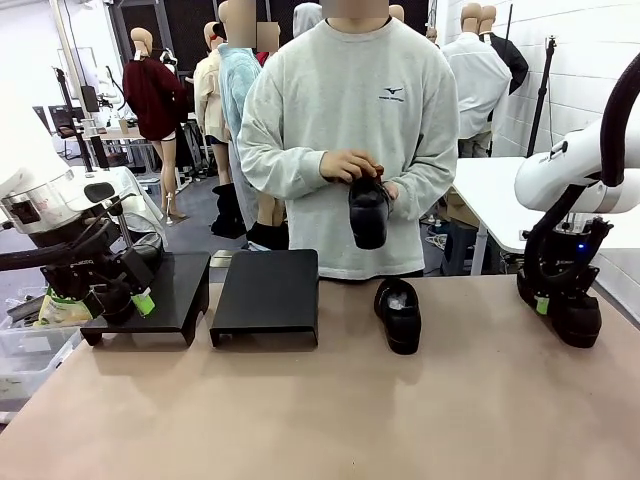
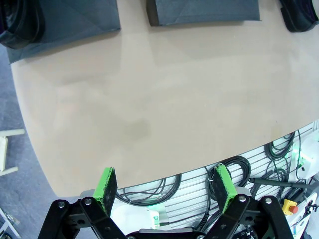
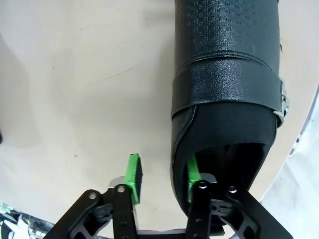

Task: Organize the shoes by placing them on the stand.
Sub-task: Pick up one Shoe and place it in the middle of the table.

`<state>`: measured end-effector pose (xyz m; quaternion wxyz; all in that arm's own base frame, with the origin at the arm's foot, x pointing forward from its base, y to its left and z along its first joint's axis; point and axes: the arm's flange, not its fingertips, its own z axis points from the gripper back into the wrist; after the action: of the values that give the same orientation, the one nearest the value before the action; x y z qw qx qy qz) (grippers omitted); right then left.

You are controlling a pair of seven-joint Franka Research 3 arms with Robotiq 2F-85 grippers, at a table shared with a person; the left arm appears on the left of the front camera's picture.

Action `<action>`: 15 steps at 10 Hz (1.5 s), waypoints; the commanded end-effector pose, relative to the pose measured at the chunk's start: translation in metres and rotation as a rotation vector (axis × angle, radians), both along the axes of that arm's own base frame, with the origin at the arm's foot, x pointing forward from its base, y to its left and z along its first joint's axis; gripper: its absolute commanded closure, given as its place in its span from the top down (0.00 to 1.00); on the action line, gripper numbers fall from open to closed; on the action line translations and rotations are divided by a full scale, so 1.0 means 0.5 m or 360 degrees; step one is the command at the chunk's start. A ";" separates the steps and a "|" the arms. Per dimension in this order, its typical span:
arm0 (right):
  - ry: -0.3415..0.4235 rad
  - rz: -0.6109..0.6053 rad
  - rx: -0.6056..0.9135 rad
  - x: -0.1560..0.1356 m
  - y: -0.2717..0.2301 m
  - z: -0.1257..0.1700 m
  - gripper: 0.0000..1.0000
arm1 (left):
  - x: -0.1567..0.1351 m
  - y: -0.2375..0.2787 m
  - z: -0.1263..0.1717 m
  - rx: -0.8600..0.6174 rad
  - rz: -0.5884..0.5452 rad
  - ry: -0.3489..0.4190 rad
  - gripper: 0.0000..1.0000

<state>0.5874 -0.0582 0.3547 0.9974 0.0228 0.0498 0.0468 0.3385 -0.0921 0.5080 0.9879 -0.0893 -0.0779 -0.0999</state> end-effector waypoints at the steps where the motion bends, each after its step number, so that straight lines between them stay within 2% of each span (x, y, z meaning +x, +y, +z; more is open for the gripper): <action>1: -0.0006 0.0029 -0.0012 0.011 -0.005 -0.006 0.00 | -0.002 0.003 -0.002 -0.0026 -0.0015 0.0005 1.00; 6: -0.0016 0.0017 -0.0014 0.010 -0.009 -0.007 0.00 | -0.002 0.003 -0.002 -0.0026 -0.0015 0.0005 1.00; 7: 0.0004 -0.0065 0.0000 0.004 0.000 0.007 0.00 | -0.002 0.003 -0.002 -0.0026 -0.0015 0.0005 1.00; 8: -0.0110 -0.0172 -0.0108 -0.017 0.025 0.049 0.00 | -0.002 0.003 -0.002 -0.0026 -0.0015 0.0005 1.00; 10: -0.0367 -0.0369 -0.0173 -0.102 0.111 0.149 0.00 | -0.002 0.003 -0.002 -0.0026 -0.0015 0.0005 1.00; 11: -0.0427 -0.0492 -0.0133 -0.149 0.151 0.180 0.00 | -0.002 0.003 -0.002 -0.0026 -0.0015 0.0005 1.00; 12: -0.0444 -0.0488 -0.0156 -0.197 0.187 0.191 0.00 | -0.002 0.003 -0.002 -0.0026 -0.0015 0.0005 1.00; 14: -0.0395 -0.0667 -0.0299 -0.280 0.230 0.208 0.00 | -0.002 0.003 -0.002 -0.0026 -0.0015 0.0005 1.00; 15: -0.0403 -0.0801 -0.0462 -0.311 0.243 0.214 0.00 | -0.002 0.003 -0.002 -0.0026 -0.0015 0.0005 1.00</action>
<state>0.4424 0.0616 0.4593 0.9812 -0.0616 -0.0804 -0.1640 0.3385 -0.0923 0.5080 0.9879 -0.0891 -0.0779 -0.0999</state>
